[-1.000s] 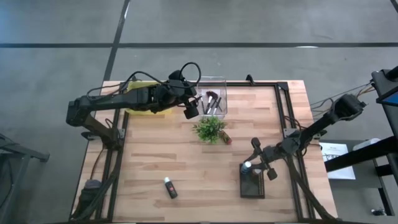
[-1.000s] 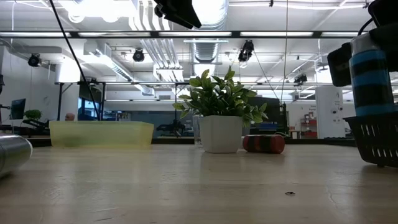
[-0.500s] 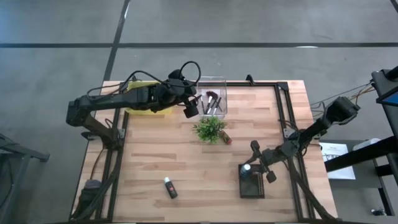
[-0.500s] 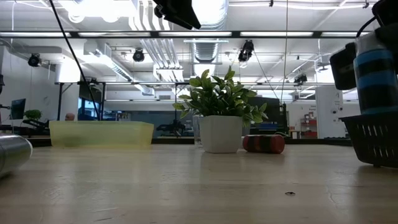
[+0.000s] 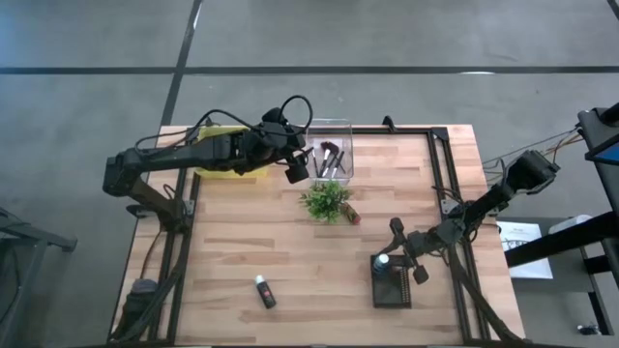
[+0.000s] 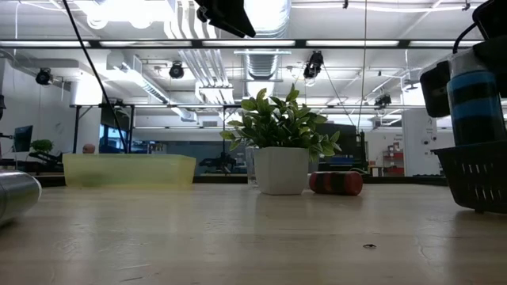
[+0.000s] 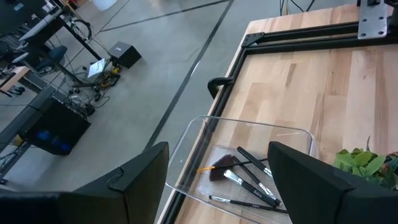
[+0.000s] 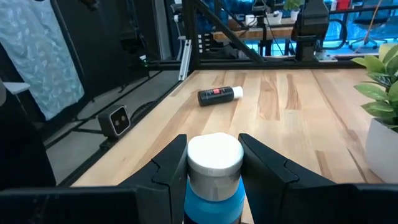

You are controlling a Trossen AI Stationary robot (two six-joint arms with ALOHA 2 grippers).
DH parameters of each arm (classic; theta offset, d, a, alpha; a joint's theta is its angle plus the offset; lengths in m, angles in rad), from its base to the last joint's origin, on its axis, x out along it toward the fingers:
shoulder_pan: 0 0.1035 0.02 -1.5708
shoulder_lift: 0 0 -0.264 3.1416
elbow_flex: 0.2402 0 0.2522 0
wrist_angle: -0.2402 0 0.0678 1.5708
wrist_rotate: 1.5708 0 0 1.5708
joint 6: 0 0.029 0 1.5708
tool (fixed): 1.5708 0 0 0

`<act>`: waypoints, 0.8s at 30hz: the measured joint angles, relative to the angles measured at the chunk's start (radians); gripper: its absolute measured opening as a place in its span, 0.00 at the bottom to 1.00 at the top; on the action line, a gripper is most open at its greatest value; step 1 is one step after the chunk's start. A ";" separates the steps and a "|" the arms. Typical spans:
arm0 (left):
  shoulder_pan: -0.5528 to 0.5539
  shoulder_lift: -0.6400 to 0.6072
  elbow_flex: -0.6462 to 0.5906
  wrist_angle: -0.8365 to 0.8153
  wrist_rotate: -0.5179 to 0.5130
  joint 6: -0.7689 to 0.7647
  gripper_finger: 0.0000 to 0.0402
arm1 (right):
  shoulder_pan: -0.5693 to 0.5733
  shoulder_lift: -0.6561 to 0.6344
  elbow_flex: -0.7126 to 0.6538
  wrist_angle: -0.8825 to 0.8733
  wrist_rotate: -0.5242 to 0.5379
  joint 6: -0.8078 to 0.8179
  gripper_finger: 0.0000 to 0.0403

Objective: Pick & Place Paint Supplies
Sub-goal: Put the blue paint bottle into the black bin

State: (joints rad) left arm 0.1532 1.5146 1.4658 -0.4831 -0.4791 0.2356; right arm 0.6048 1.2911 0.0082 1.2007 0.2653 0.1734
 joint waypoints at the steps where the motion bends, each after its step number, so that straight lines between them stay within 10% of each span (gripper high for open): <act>1: 0.000 0.000 0.000 0.000 0.000 0.000 0.70 | 0.000 0.000 0.000 -0.001 0.000 0.000 0.28; 24: 0.014 0.000 0.000 0.000 0.000 0.000 0.70 | 0.000 -0.014 0.000 -0.043 0.023 0.037 0.28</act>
State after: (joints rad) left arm 0.1673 1.5149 1.4658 -0.4831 -0.4789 0.2353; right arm 0.6048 1.2770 0.0082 1.1578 0.2886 0.2104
